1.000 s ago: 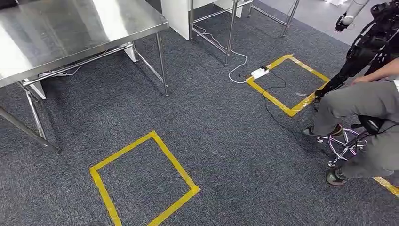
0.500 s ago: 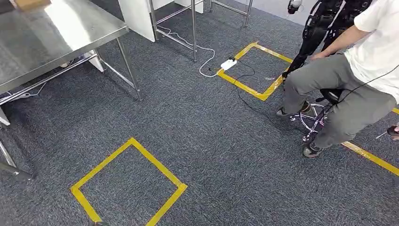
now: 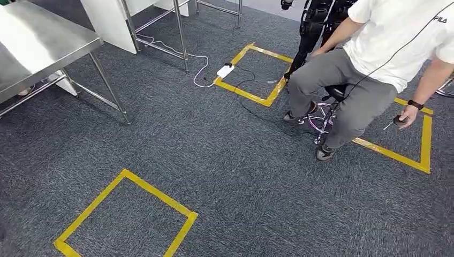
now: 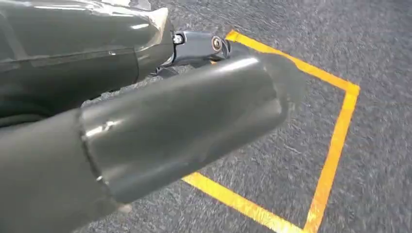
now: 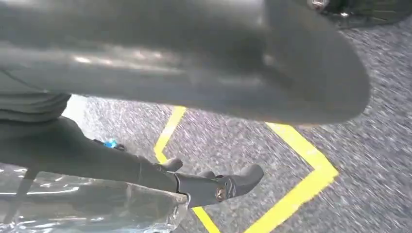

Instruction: Take the parts from the cabinet and place them on the table.

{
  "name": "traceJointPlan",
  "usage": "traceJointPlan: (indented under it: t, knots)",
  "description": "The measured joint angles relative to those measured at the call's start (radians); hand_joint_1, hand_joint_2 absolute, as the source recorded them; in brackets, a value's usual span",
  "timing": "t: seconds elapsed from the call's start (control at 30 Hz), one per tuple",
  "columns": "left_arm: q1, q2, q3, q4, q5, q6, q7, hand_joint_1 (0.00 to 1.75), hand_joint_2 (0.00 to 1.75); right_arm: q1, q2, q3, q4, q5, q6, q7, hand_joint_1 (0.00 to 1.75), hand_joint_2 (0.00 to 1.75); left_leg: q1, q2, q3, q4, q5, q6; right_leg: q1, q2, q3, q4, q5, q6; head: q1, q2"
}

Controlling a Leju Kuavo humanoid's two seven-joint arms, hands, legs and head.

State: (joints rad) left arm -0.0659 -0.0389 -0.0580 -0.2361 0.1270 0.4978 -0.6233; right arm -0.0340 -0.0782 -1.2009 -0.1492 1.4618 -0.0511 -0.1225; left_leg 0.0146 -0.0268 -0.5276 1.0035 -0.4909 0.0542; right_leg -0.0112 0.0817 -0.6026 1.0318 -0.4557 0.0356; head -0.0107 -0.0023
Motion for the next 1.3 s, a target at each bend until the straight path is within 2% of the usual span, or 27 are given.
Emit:
traceJointPlan:
  t: [0.03,0.07,0.13,0.17,0.23,0.43,0.47,0.5,0.53,0.57,0.6,0.63,0.67,0.7,0.77,0.8,0.83,0.9,0.97,1.0,1.03,1.07,1.13,1.17,1.23,1.27,1.3]
  knots:
    - [0.001,0.003,0.0,0.0,0.001,-0.007,0.003,0.0,0.0,-0.003,0.001,0.0,0.0,0.002,0.001,0.0,0.0,0.0,-0.001,0.012,-0.003,-0.001,0.002,0.006,0.001,-0.036,-0.028,0.053,-0.031,-0.006,0.008,0.0]
    - [0.004,0.004,0.0,0.0,0.002,-0.014,0.005,0.0,0.0,-0.007,0.001,0.0,0.0,0.002,0.003,0.0,0.0,0.0,-0.003,0.028,-0.005,-0.001,0.002,0.007,0.0,-0.055,-0.069,0.133,-0.069,-0.01,0.009,0.0]
    - [0.007,0.005,0.0,0.0,0.002,-0.015,0.005,0.0,0.0,-0.011,0.001,0.0,0.0,0.003,0.007,0.0,0.0,0.0,-0.006,0.059,-0.009,0.0,0.003,0.007,-0.002,-0.065,-0.134,0.274,-0.119,-0.007,0.009,0.0]
    - [0.007,0.005,0.0,0.0,0.002,-0.015,0.005,0.0,0.0,-0.01,0.001,0.0,0.0,0.004,0.01,0.0,0.0,0.0,-0.007,0.072,-0.01,0.0,0.003,0.007,-0.004,-0.068,-0.139,0.294,-0.12,0.0,0.009,0.0]
    - [0.006,0.006,0.0,0.0,0.002,-0.015,0.005,0.0,0.0,-0.005,0.001,0.0,0.0,0.005,0.013,0.0,0.0,0.0,-0.006,0.096,-0.008,0.0,0.002,0.006,-0.007,-0.076,-0.078,0.197,-0.079,0.017,0.01,0.0]
    - [0.006,0.006,0.0,0.0,0.002,-0.015,0.004,0.0,0.0,-0.005,0.0,0.0,0.0,0.005,0.013,0.0,0.0,0.0,-0.006,0.099,-0.008,0.0,0.001,0.005,-0.008,-0.079,-0.062,0.17,-0.07,0.02,0.01,0.0]
    - [0.006,0.006,0.0,0.0,0.002,-0.015,0.004,0.0,0.0,-0.006,-0.002,0.0,0.0,0.005,0.013,0.0,0.0,0.0,-0.006,0.112,-0.005,0.0,0.0,0.002,-0.012,-0.101,-0.001,0.064,-0.038,0.027,0.009,0.0]
    - [0.006,0.007,0.0,0.0,0.002,-0.015,0.004,0.0,0.0,-0.012,-0.001,0.0,0.0,0.005,0.013,0.0,0.0,0.0,-0.015,0.129,-0.002,0.002,-0.007,-0.009,-0.004,-0.177,0.048,-0.031,-0.024,0.019,0.01,0.0]
    - [0.005,0.009,0.0,0.0,0.002,-0.015,0.003,0.0,0.0,-0.017,-0.002,0.0,0.0,0.005,0.013,0.0,0.0,0.0,-0.014,0.151,0.004,0.003,-0.01,-0.023,0.002,-0.149,0.047,-0.032,-0.014,0.004,0.005,0.0]
    - [-0.001,0.008,-0.003,0.0,0.005,-0.015,0.003,0.0,0.0,-0.008,-0.005,0.0,0.0,0.005,0.012,0.0,0.0,0.0,-0.004,0.121,0.005,0.02,-0.031,-0.045,-0.016,-0.114,0.053,-0.041,-0.005,-0.018,0.003,0.0]
    - [0.004,0.007,-0.005,0.0,0.005,-0.015,0.003,0.0,0.0,-0.012,-0.006,0.0,0.0,0.005,0.011,0.0,0.0,0.0,-0.003,0.039,-0.061,0.172,-0.13,-0.046,-0.011,-0.09,0.046,-0.041,0.001,-0.038,0.001,0.0]
    - [0.011,0.007,-0.007,0.0,0.008,-0.015,0.003,0.0,0.0,-0.014,-0.006,0.0,0.0,0.005,0.011,0.0,0.0,0.0,-0.003,0.026,-0.117,0.292,-0.177,-0.048,-0.007,-0.066,0.044,-0.04,0.003,-0.041,0.001,0.0]
    - [0.013,0.008,-0.008,0.001,0.008,-0.015,0.003,0.0,1.75,-0.013,-0.006,0.0,0.0,0.005,0.011,0.0,0.0,0.0,-0.002,0.025,-0.133,0.319,-0.176,-0.048,-0.006,-0.054,0.044,-0.04,0.003,-0.041,0.001,0.0]
    - [0.013,0.007,-0.01,0.001,0.008,-0.015,0.003,0.0,1.75,-0.01,-0.006,0.0,0.0,0.005,0.011,0.0,0.0,0.0,0.0,0.024,-0.13,0.302,-0.15,-0.048,-0.006,-0.037,0.045,-0.039,0.003,-0.041,0.001,0.0]
    - [0.013,0.007,-0.011,0.001,0.008,-0.015,0.003,0.0,1.75,-0.008,-0.005,0.0,0.0,0.005,0.011,0.001,0.0,0.0,0.007,0.016,-0.072,0.172,-0.064,-0.047,-0.007,-0.009,0.047,-0.036,0.003,-0.04,0.001,0.0]
    - [0.013,0.008,-0.011,0.001,0.008,-0.015,0.003,0.0,1.75,-0.009,-0.005,0.0,0.0,0.005,0.011,0.001,0.0,0.0,0.015,-0.017,-0.032,0.087,-0.023,-0.048,-0.007,0.004,0.046,-0.032,0.003,-0.039,0.0,0.0]
    - [0.014,0.008,-0.011,0.002,0.008,-0.015,0.003,0.0,1.75,-0.012,-0.004,0.0,0.0,0.005,0.011,0.001,0.0,0.0,0.018,-0.077,-0.014,0.033,-0.018,-0.049,0.001,0.016,0.038,-0.021,0.001,-0.034,0.001,0.0]
    - [0.013,0.007,-0.013,0.002,0.008,-0.015,0.003,0.0,1.75,-0.014,-0.003,0.0,0.0,0.004,0.011,0.001,0.0,0.0,0.011,-0.056,-0.015,0.032,-0.02,-0.044,0.002,0.038,0.02,-0.019,0.002,-0.018,0.002,0.0]
    - [0.011,0.007,-0.014,0.002,0.008,-0.015,0.003,0.0,1.75,-0.006,-0.003,0.0,0.0,0.004,0.011,0.002,0.0,0.0,0.0,-0.031,-0.012,0.027,-0.015,-0.024,-0.004,0.062,0.008,-0.026,0.009,0.002,0.001,0.0]
    - [0.008,0.006,-0.015,0.002,0.008,-0.015,0.003,0.0,1.75,-0.004,-0.003,0.0,0.0,0.004,0.011,0.002,0.0,0.0,0.007,-0.016,-0.011,0.016,-0.004,-0.009,-0.004,0.039,0.007,-0.013,0.006,0.004,0.003,0.0]
    - [0.008,0.006,-0.015,0.002,0.008,-0.015,0.003,0.0,1.75,-0.003,-0.003,0.0,0.0,0.004,0.011,0.002,0.0,0.0,0.004,-0.006,-0.011,0.013,-0.002,-0.003,-0.002,-0.017,-0.008,0.022,-0.018,-0.001,0.003,0.0]
    - [0.011,0.009,-0.014,0.002,0.01,-0.015,0.003,0.0,1.75,-0.007,-0.002,0.0,0.0,0.004,0.011,0.002,0.0,0.0,0.002,0.01,-0.011,0.013,-0.002,0.0,-0.003,-0.048,-0.043,0.088,-0.056,-0.008,0.009,0.0]
    - [0.015,0.01,-0.015,0.002,0.011,-0.015,0.004,0.0,1.75,-0.012,-0.002,0.0,0.0,0.004,0.011,0.002,0.0,0.0,-0.003,0.044,-0.014,0.013,-0.002,0.001,-0.004,-0.067,-0.113,0.234,-0.119,-0.011,0.008,0.0]
    - [0.015,0.01,-0.015,0.002,0.012,-0.015,0.004,0.0,1.75,-0.011,-0.002,0.0,0.0,0.003,0.011,0.002,0.0,0.0,-0.005,0.058,-0.015,0.013,-0.002,0.001,-0.005,-0.069,-0.132,0.279,-0.131,-0.005,0.01,0.0]
    - [0.014,0.009,-0.015,0.002,0.013,-0.015,0.004,0.0,1.75,-0.006,-0.001,0.0,0.0,0.002,0.011,0.002,0.0,0.0,-0.005,0.082,-0.015,0.014,-0.004,-0.001,-0.006,-0.074,-0.094,0.22,-0.102,0.012,0.01,0.0]
    - [0.014,0.009,-0.015,0.002,0.016,-0.015,0.004,0.0,1.75,-0.005,-0.001,0.0,0.0,0.002,0.011,0.002,0.0,0.0,-0.005,0.095,-0.013,0.014,-0.005,-0.004,-0.007,-0.087,-0.039,0.123,-0.068,0.022,0.01,0.0]
    - [0.014,0.009,-0.015,0.002,0.018,-0.015,0.004,0.0,1.75,-0.006,-0.002,0.0,0.0,0.002,0.011,0.002,0.0,0.0,-0.005,0.105,-0.011,0.014,-0.008,-0.008,-0.009,-0.114,0.016,0.027,-0.04,0.028,0.011,0.0]
